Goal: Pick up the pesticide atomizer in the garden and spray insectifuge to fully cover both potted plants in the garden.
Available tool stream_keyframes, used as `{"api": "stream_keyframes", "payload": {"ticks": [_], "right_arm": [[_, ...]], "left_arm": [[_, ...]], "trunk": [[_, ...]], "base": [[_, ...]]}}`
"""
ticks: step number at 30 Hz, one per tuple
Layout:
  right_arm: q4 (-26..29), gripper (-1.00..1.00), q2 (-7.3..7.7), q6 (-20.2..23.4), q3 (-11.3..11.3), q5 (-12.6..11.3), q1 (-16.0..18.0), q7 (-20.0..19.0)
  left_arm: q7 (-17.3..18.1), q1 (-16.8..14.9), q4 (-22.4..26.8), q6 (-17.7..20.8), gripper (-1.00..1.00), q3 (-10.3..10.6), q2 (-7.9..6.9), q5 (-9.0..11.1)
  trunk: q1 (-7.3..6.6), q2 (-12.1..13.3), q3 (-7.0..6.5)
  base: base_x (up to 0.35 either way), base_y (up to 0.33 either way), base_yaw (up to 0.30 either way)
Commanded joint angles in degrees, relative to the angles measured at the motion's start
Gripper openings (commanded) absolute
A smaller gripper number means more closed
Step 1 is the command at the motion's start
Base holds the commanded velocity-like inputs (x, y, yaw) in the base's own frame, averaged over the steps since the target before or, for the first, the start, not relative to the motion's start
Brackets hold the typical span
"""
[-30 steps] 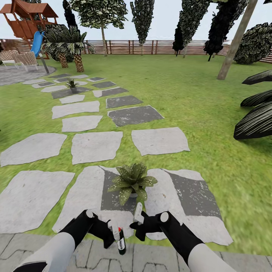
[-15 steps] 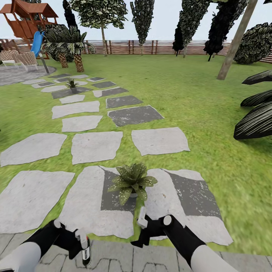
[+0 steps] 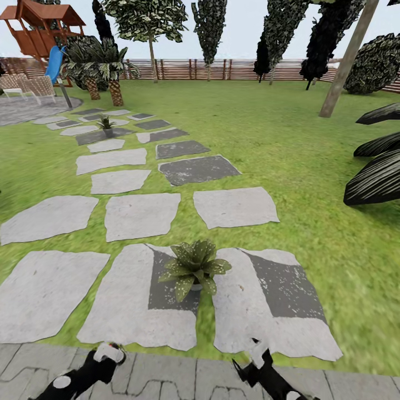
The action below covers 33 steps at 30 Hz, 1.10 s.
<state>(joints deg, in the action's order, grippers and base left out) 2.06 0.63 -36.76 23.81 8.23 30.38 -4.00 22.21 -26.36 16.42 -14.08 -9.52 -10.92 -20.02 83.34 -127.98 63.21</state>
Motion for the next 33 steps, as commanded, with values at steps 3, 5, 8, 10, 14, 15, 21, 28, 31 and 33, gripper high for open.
{"api": "stream_keyframes", "payload": {"ticks": [3,5,8,10,14,15,21,28,31,33], "right_arm": [[-0.32,1.0,1.89,-6.51,-0.41,-9.35,-2.18,0.16],[-0.43,1.0,2.93,-10.28,-0.44,-16.42,-3.46,1.04],[-0.51,1.0,3.63,-13.51,-0.38,-23.85,-6.53,5.05],[-0.54,1.0,3.69,-15.71,-0.36,-25.09,-7.77,6.72],[-0.49,1.0,1.7,-18.41,-0.42,-26.1,-9.01,8.41],[-0.5,1.0,1.14,-18.48,-0.42,-26.12,-9.05,9.21],[-0.57,1.0,-1.29,-17.86,-0.09,-25.63,-9.19,18.31],[-0.65,1.0,-1.24,-17.82,-0.08,-25.62,-9.2,18.29],[-0.66,1.0,-1.1,-17.82,-0.08,-25.63,-9.2,18.44],[-0.67,1.0,-0.97,-17.79,-0.09,-25.63,-9.2,18.51]], "left_arm": [[-5.34,1.91,-1.17,-4.24,-1.0,-0.5,-0.08,7.1],[-8.78,3.49,-1.52,-7.66,-1.0,-0.5,-0.13,11.41],[-14.56,6.13,-1.98,-12.07,-1.0,-0.5,-0.08,16.5],[-17.1,6.82,-2.69,-14.01,-1.0,-0.5,-0.06,18.79],[-19.69,7.27,-7.68,-17.97,-1.0,-0.5,0.19,26.76],[-19.74,7.27,-8.01,-18.11,-1.0,-0.5,0.19,27.37],[-19.86,7.29,-9.07,-18.43,-1.0,-0.5,0.12,33.18],[-19.74,7.29,-9.12,-18.34,-1.0,-0.27,0.73,33.04],[-19.58,7.29,-9.7,-18.13,-1.0,-0.24,1.1,32.9],[-19.58,7.29,-11.88,-18.1,-1.0,-0.24,1.26,32.84]], "trunk": [[-0.01,-0.02,0.03],[-0.01,-0.02,0.03],[-0.01,-0.02,0.03],[-0.01,-0.02,0.03],[-0.01,-0.02,0.03],[-0.01,-0.02,0.03],[-0.01,-0.02,0.03],[-0.01,-0.02,0.03],[-0.01,-0.02,0.03],[-0.01,-0.02,0.03]], "base": [[0.0,0.0,0.0],[0.0,0.0,0.0],[0.0,0.0,0.0],[0.0,0.0,0.0],[0.0,0.0,0.0],[0.0,0.0,0.0],[0.0,0.0,0.0],[0.0,0.0,0.0],[0.0,0.0,0.0],[0.0,0.0,0.0]]}}
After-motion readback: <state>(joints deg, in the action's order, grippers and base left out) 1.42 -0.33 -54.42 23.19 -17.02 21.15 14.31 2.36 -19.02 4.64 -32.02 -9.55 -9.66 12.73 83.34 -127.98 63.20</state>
